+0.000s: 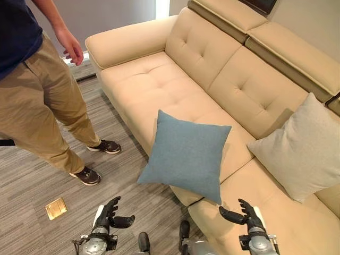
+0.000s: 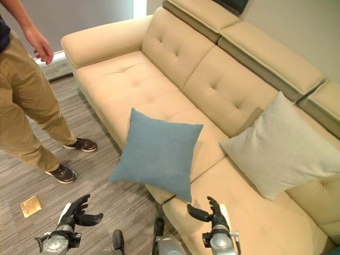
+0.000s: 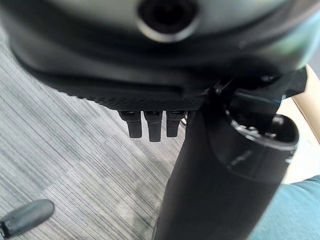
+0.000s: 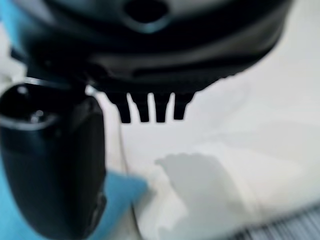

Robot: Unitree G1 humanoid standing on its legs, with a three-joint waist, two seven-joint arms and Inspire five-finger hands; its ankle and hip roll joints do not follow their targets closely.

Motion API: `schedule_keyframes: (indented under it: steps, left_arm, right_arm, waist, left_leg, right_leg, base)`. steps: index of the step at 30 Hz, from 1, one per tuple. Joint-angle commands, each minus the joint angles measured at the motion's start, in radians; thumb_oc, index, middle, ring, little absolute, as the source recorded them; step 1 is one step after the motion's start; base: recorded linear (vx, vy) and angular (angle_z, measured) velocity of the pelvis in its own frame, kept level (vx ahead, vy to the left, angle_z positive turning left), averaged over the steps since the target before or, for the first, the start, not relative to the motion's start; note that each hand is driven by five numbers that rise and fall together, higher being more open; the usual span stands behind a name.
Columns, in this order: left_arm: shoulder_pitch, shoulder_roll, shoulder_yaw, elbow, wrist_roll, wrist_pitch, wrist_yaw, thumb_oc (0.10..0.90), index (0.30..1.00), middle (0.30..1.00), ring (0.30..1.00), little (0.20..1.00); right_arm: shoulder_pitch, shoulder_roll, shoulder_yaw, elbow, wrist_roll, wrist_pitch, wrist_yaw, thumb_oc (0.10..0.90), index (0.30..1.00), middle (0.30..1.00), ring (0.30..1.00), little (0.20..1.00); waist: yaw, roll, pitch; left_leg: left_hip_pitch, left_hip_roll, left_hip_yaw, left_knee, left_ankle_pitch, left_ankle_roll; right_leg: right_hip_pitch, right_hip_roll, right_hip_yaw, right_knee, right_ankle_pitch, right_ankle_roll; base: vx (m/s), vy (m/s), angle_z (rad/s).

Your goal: Pick up all the scattered cushions and arrange them neatly on the sofa.

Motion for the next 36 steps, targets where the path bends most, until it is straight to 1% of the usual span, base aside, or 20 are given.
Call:
schedule_keyframes:
  steps: [1, 6, 10, 13, 15, 16, 17, 21, 22, 24, 30, 36]
  left_arm:
    - [-0.008, 0.047, 0.030, -0.090, -0.017, -0.073, 0.017, 0.800, 0.900, 0.900, 0.900, 0.900]
    - [-0.027, 0.053, 0.049, -0.120, -0.058, -0.082, 0.025, 0.800, 0.900, 0.900, 0.900, 0.900]
    - [-0.061, 0.053, 0.058, -0.166, -0.105, -0.100, 0.046, 0.800, 0.900, 0.900, 0.900, 0.900]
    - [-0.124, 0.045, 0.073, -0.187, -0.159, -0.126, 0.088, 0.800, 0.900, 0.900, 0.900, 0.900]
    - [-0.126, 0.045, 0.073, -0.186, -0.159, -0.126, 0.088, 0.800, 0.900, 0.900, 0.900, 0.900]
    - [-0.200, 0.038, 0.067, -0.186, -0.203, -0.144, 0.126, 0.800, 0.900, 0.900, 0.900, 0.900]
    - [-0.202, 0.038, 0.067, -0.185, -0.203, -0.145, 0.126, 0.800, 0.900, 0.900, 0.900, 0.900]
    - [-0.316, 0.055, 0.020, -0.180, -0.204, -0.159, 0.153, 0.800, 0.900, 0.900, 0.900, 0.900]
    - [-0.373, 0.063, -0.004, -0.163, -0.197, -0.163, 0.167, 0.800, 0.900, 0.900, 0.900, 0.900]
    - [-0.397, 0.067, -0.015, -0.163, -0.193, -0.165, 0.172, 0.800, 0.900, 0.900, 0.900, 0.900]
    - [-0.514, 0.061, -0.094, -0.125, -0.185, -0.161, 0.185, 0.800, 0.900, 0.900, 0.900, 0.900]
    - [-0.597, 0.036, -0.161, -0.099, -0.175, -0.155, 0.187, 0.800, 0.900, 0.900, 0.900, 0.900]
  right_arm:
    - [-0.071, -0.073, -0.066, -0.081, 0.039, -0.054, -0.067, 0.800, 0.900, 0.900, 0.900, 0.900]
    - [-0.110, -0.106, -0.079, -0.119, 0.052, -0.053, -0.077, 0.800, 0.900, 0.900, 0.900, 0.900]
    - [-0.152, -0.115, -0.078, -0.130, 0.069, -0.057, -0.090, 0.800, 0.900, 0.900, 0.900, 0.900]
    - [-0.194, -0.115, -0.070, -0.127, 0.099, -0.063, -0.105, 0.800, 0.900, 0.900, 0.900, 0.900]
    - [-0.195, -0.116, -0.070, -0.126, 0.100, -0.063, -0.105, 0.800, 0.900, 0.900, 0.900, 0.900]
    - [-0.235, -0.105, -0.044, -0.123, 0.117, -0.063, -0.118, 0.800, 0.900, 0.900, 0.900, 0.900]
    - [-0.236, -0.105, -0.044, -0.123, 0.117, -0.064, -0.118, 0.800, 0.900, 0.900, 0.900, 0.900]
    - [-0.309, -0.088, 0.003, -0.092, 0.141, -0.069, -0.129, 0.800, 0.900, 0.900, 0.900, 0.900]
    - [-0.355, -0.076, 0.027, -0.071, 0.157, -0.071, -0.136, 0.800, 0.900, 0.900, 0.900, 0.900]
    - [-0.374, -0.072, 0.037, -0.061, 0.164, -0.074, -0.137, 0.800, 0.900, 0.900, 0.900, 0.900]
    - [-0.486, -0.036, 0.092, -0.012, 0.219, -0.081, -0.146, 0.800, 0.900, 0.900, 0.900, 0.900]
    - [-0.562, -0.008, 0.147, 0.023, 0.234, -0.084, -0.146, 0.800, 0.900, 0.900, 0.900, 0.900]
  waist:
    - [0.013, -0.025, -0.048]
    - [0.022, -0.013, -0.043]
    - [0.031, -0.001, -0.031]
    - [0.035, 0.007, -0.027]
    - [0.034, 0.008, -0.027]
    - [0.033, 0.010, -0.017]
    - [0.033, 0.010, -0.017]
    - [0.028, 0.011, 0.000]
    - [0.026, 0.010, 0.007]
    - [0.026, 0.010, 0.008]
    - [0.020, 0.013, 0.029]
    - [0.016, 0.017, 0.052]
  left_leg:
    - [-0.056, -0.055, -0.055, 0.076, -0.127, -0.003]
    - [-0.072, -0.052, -0.056, 0.050, -0.112, -0.011]
    - [-0.099, -0.052, -0.063, 0.021, -0.087, -0.019]
    - [-0.129, -0.051, -0.069, 0.006, -0.069, -0.025]
    - [-0.130, -0.051, -0.070, 0.006, -0.069, -0.025]
    - [-0.150, -0.053, -0.078, 0.002, -0.061, -0.028]
    - [-0.151, -0.053, -0.078, 0.002, -0.061, -0.028]
    - [-0.186, -0.051, -0.080, 0.000, -0.048, -0.032]
    - [-0.208, -0.048, -0.078, 0.000, -0.043, -0.035]
    - [-0.221, -0.048, -0.077, 0.000, -0.040, -0.036]
    - [-0.263, -0.041, -0.071, 0.000, -0.029, -0.045]
    - [-0.291, -0.040, -0.070, 0.000, -0.017, -0.050]
  right_leg:
    - [-0.002, -0.022, 0.029, 0.060, -0.095, 0.078]
    - [-0.013, -0.024, 0.018, 0.035, -0.094, 0.073]
    - [-0.033, -0.023, 0.015, 0.014, -0.088, 0.071]
    - [-0.054, -0.022, 0.012, -0.003, -0.082, 0.070]
    - [-0.055, -0.022, 0.011, -0.003, -0.081, 0.070]
    - [-0.073, -0.019, 0.017, -0.006, -0.078, 0.068]
    - [-0.074, -0.019, 0.016, -0.006, -0.078, 0.068]
    - [-0.114, -0.015, 0.028, -0.005, -0.067, 0.067]
    - [-0.136, -0.014, 0.035, -0.008, -0.059, 0.067]
    - [-0.148, -0.014, 0.039, -0.008, -0.054, 0.067]
    - [-0.194, -0.008, 0.053, -0.006, -0.042, 0.067]
    - [-0.227, -0.008, 0.058, 0.002, -0.033, 0.066]
  base:
    - [0.10, -0.065, 0.00]
    - [0.05, -0.062, 0.02]
    - [0.01, -0.062, 0.07]
    - [0.02, -0.055, 0.17]
    - [0.01, -0.035, 0.16]
    - [0.01, -0.035, 0.15]
    - [0.01, -0.048, 0.12]
    - [-0.02, -0.028, 0.06]
    - [-0.03, -0.032, 0.01]
    - [0.00, 0.000, 0.00]
    - [-0.01, -0.009, -0.04]
    - [-0.01, -0.011, -0.07]
